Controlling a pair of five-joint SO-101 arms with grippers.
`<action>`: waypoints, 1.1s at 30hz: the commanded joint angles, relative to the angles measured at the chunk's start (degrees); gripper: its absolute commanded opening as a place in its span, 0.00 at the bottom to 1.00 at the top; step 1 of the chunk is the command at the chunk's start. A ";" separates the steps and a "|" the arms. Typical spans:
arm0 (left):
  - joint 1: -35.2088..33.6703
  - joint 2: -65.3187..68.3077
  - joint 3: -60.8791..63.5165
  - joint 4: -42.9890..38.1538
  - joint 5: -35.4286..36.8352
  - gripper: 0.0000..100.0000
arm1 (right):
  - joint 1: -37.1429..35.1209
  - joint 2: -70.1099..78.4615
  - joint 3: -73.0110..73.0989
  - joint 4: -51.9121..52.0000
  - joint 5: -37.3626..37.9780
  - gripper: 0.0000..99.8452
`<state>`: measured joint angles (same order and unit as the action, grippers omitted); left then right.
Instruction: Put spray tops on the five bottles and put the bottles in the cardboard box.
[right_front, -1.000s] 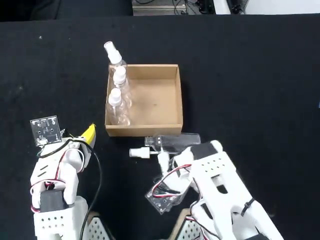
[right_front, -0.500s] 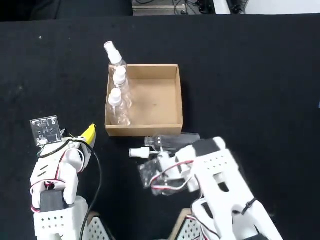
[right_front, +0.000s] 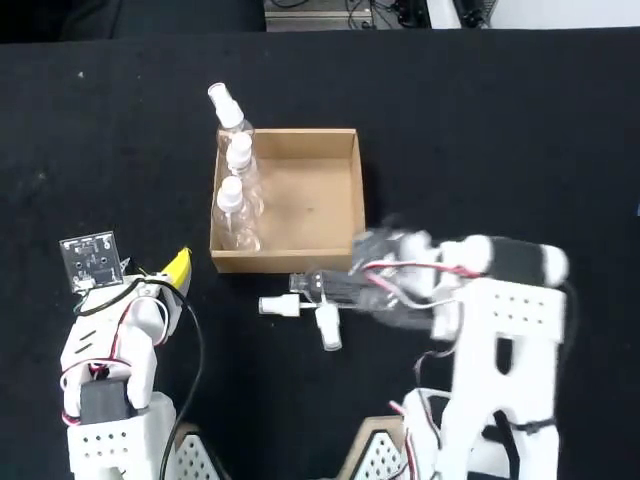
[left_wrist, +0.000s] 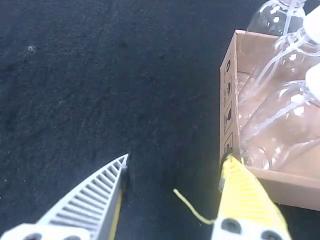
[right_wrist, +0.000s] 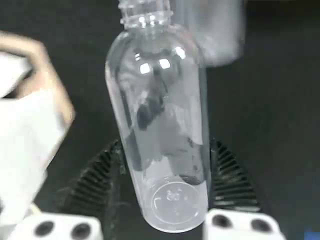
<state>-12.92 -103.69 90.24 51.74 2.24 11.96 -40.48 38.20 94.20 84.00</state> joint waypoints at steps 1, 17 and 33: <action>-0.22 -0.79 -1.98 -1.49 0.18 0.27 | 16.88 3.82 -1.71 -13.27 -6.51 0.15; -0.13 -0.79 -1.71 -1.49 0.18 0.27 | 37.01 48.40 -16.57 -28.84 -20.92 0.21; -0.66 -0.79 -1.54 -1.49 0.18 0.27 | 25.76 50.24 -28.79 -14.51 -18.20 0.32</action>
<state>-12.92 -103.69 90.24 51.74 2.24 39.65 9.89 11.47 78.90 63.52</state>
